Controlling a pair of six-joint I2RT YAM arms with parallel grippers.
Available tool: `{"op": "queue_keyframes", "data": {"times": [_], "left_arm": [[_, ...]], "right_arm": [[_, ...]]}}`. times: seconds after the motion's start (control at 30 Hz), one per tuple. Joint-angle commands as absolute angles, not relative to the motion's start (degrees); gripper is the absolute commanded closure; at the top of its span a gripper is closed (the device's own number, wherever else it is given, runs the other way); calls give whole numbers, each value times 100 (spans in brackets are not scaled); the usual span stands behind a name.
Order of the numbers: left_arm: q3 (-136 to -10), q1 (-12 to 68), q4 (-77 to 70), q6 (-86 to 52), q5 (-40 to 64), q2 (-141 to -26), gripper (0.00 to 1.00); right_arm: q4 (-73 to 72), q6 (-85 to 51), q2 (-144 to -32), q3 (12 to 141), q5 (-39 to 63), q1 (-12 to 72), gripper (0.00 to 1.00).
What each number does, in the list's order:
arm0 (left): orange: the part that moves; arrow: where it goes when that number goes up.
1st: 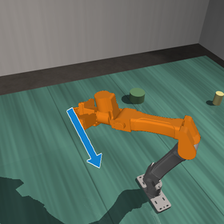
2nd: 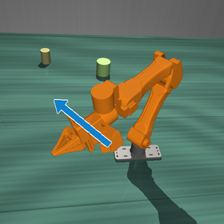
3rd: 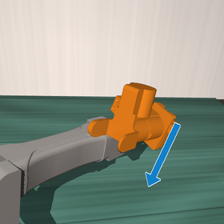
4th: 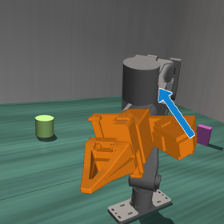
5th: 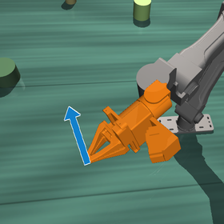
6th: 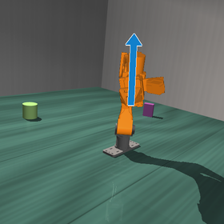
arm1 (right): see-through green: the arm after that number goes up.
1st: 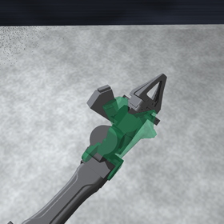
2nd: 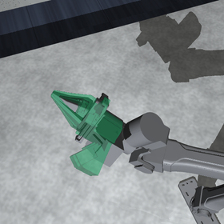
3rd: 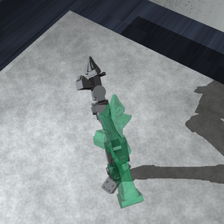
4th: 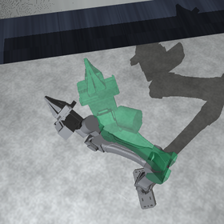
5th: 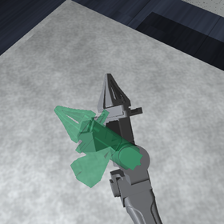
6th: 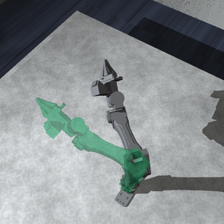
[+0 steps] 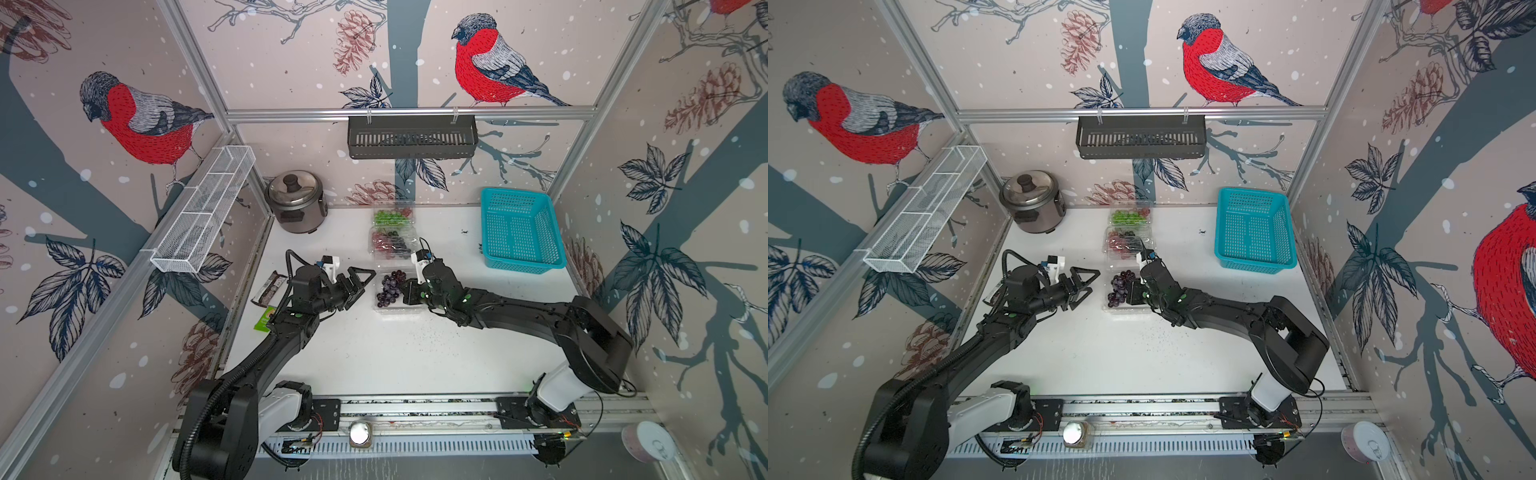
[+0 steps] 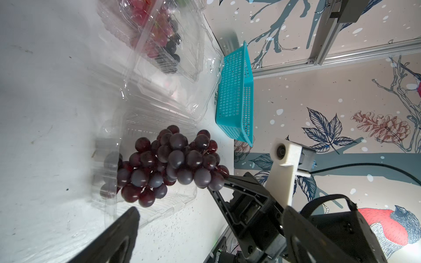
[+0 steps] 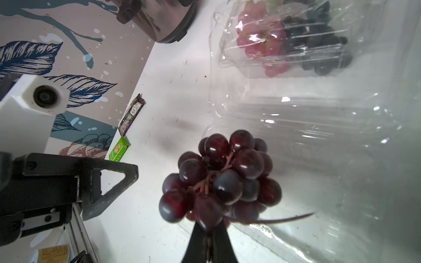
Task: Pack grapes into containers
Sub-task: Place the grape into the packing box.
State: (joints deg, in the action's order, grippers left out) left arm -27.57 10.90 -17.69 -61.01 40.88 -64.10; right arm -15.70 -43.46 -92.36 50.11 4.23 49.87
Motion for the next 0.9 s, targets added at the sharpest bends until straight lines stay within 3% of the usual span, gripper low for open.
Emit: {"op": "queue_keyframes", "data": {"times": [0.0, 0.33, 0.73, 0.87], "left_arm": [[-2792, 1092, -2047, -6064, 4179, -6483, 3], [-2638, 1195, -2149, -6016, 4083, -6662, 3], [-2769, 1177, -876, -5207, 3181, -6360, 3], [-2562, 1178, -1081, -5248, 3101, -6438, 3]], "right_arm": [[-1995, -4421, -9286, 4849, 585, 4912, 99], [-2146, -4439, -9582, 4636, 639, 4790, 99], [-1910, -4170, -9712, 4723, 642, 4590, 98], [-1491, -3890, -9633, 4864, 522, 4555, 98]]}}
